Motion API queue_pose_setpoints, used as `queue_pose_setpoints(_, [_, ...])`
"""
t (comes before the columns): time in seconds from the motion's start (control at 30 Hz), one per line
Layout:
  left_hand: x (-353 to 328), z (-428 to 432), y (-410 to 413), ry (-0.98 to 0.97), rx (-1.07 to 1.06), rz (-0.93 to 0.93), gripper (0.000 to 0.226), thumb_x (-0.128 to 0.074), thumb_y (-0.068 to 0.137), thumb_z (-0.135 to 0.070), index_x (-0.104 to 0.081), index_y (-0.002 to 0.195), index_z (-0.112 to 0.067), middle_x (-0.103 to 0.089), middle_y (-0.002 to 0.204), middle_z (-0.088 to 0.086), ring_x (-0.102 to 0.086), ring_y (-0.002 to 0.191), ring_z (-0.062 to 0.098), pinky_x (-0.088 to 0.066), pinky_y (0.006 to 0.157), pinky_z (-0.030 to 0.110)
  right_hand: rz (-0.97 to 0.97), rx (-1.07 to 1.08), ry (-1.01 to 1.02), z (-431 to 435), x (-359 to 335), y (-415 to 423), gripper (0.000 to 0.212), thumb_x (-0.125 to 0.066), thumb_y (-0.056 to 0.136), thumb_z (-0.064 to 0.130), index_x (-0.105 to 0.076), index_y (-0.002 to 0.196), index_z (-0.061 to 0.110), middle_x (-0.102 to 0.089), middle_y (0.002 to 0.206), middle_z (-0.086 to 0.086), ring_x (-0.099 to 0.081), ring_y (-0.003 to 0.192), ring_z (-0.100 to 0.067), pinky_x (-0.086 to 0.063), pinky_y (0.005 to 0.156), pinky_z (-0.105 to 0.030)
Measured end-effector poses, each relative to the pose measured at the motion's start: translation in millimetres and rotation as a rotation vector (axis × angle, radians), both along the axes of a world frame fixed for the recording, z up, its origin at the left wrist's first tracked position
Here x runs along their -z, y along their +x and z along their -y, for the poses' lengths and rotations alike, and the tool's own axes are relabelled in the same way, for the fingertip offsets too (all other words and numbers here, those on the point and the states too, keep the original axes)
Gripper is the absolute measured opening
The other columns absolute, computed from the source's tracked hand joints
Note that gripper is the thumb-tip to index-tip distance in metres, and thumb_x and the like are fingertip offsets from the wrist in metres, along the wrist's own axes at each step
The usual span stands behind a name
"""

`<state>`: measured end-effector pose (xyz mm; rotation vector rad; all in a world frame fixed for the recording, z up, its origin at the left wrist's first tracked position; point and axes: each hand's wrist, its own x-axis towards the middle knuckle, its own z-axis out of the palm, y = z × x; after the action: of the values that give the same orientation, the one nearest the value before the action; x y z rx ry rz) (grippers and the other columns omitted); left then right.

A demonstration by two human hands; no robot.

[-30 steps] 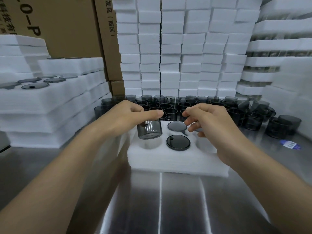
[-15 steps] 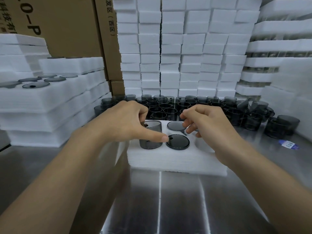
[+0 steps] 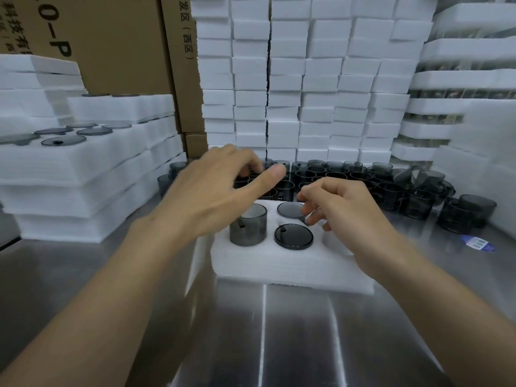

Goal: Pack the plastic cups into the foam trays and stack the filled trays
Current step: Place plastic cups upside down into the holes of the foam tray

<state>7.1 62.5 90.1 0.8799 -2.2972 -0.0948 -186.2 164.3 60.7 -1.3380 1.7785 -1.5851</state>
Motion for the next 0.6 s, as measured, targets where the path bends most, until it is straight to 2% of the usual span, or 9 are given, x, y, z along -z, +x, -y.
queue_pose_setpoints(0.07, [5,-11,-13,0.095,0.088,0.092,0.079,-0.006,0.090,-0.092,-0.053,0.138,-0.052,-0.057,0.138,-0.028,-0.047,0.134,0.001,-0.042,0.109,0.046,-0.003,0.008,-0.007,0,1,1,0.022,-0.064,0.099,0.026,-0.077,0.083,0.018,-0.075,0.074,0.004,-0.067,0.065,-0.009,-0.047,0.059,-0.026])
queue_pose_setpoints(0.13, [20,-20,-28,0.200,0.110,0.385,0.084,-0.002,0.091,-0.088,-0.025,0.163,-0.051,-0.027,0.172,-0.023,-0.014,0.161,0.005,-0.020,0.129,0.052,0.022,0.021,-0.045,1,2,0,0.020,-0.065,0.098,0.022,-0.076,0.083,0.014,-0.073,0.071,0.002,-0.066,0.063,-0.009,-0.045,0.051,-0.019])
queue_pose_setpoints(0.2, [31,-24,-36,0.306,0.125,0.545,0.083,-0.006,0.094,-0.087,-0.010,0.167,-0.049,-0.008,0.177,-0.022,0.005,0.163,0.004,-0.006,0.133,0.050,0.044,0.026,-0.084,2,2,-2,0.021,-0.065,0.099,0.019,-0.076,0.084,0.009,-0.071,0.069,0.001,-0.064,0.058,-0.007,-0.044,0.050,-0.012])
queue_pose_setpoints(0.27, [32,-23,-34,0.390,0.134,0.558,0.089,-0.007,0.092,-0.090,-0.004,0.169,-0.045,0.000,0.177,-0.021,0.011,0.162,0.002,-0.001,0.134,0.049,0.058,0.026,-0.104,1,2,-4,0.022,-0.064,0.101,0.019,-0.076,0.085,0.009,-0.071,0.069,0.001,-0.062,0.056,-0.005,-0.045,0.051,-0.010])
queue_pose_setpoints(0.33, [29,-21,-30,0.398,0.128,0.488,0.093,-0.009,0.088,-0.092,-0.009,0.168,-0.047,-0.003,0.177,-0.021,0.003,0.163,0.003,-0.004,0.134,0.049,0.084,0.048,-0.141,1,-1,-8,0.024,-0.064,0.102,0.022,-0.077,0.084,0.010,-0.070,0.067,0.003,-0.061,0.056,-0.004,-0.046,0.051,-0.011])
queue_pose_setpoints(0.4, [25,-20,-28,0.342,0.121,0.306,0.091,-0.012,0.087,-0.092,-0.016,0.167,-0.049,-0.010,0.177,-0.022,-0.007,0.162,0.002,-0.010,0.133,0.047,0.134,0.125,-0.191,0,-8,-17,0.027,-0.063,0.103,0.024,-0.076,0.084,0.012,-0.069,0.063,0.006,-0.059,0.055,-0.003,-0.046,0.049,-0.011])
queue_pose_setpoints(0.47, [24,-20,-33,0.284,0.140,0.231,0.093,-0.012,0.086,-0.091,-0.009,0.168,-0.048,-0.001,0.177,-0.021,0.004,0.162,0.000,-0.002,0.134,0.045,0.202,0.228,-0.229,-2,-14,-31,0.028,-0.062,0.103,0.025,-0.075,0.082,0.013,-0.066,0.059,0.008,-0.056,0.051,-0.001,-0.043,0.046,-0.010])
queue_pose_setpoints(0.53, [32,-25,-37,0.272,0.156,0.392,0.095,-0.008,0.084,-0.094,0.003,0.168,-0.049,0.012,0.175,-0.020,0.020,0.160,0.000,0.007,0.134,0.048,0.263,0.300,-0.247,-3,-16,-42,0.029,-0.061,0.104,0.024,-0.073,0.080,0.014,-0.063,0.056,0.009,-0.054,0.048,-0.001,-0.041,0.045,-0.010])
queue_pose_setpoints(0.6, [42,-26,-36,0.289,0.153,0.517,0.095,-0.007,0.082,-0.098,0.005,0.165,-0.055,0.014,0.175,-0.021,0.024,0.158,-0.002,0.010,0.133,0.048,0.295,0.321,-0.234,-2,-12,-46,0.030,-0.059,0.104,0.022,-0.072,0.079,0.013,-0.062,0.056,0.008,-0.053,0.047,-0.002,-0.040,0.045,-0.010])
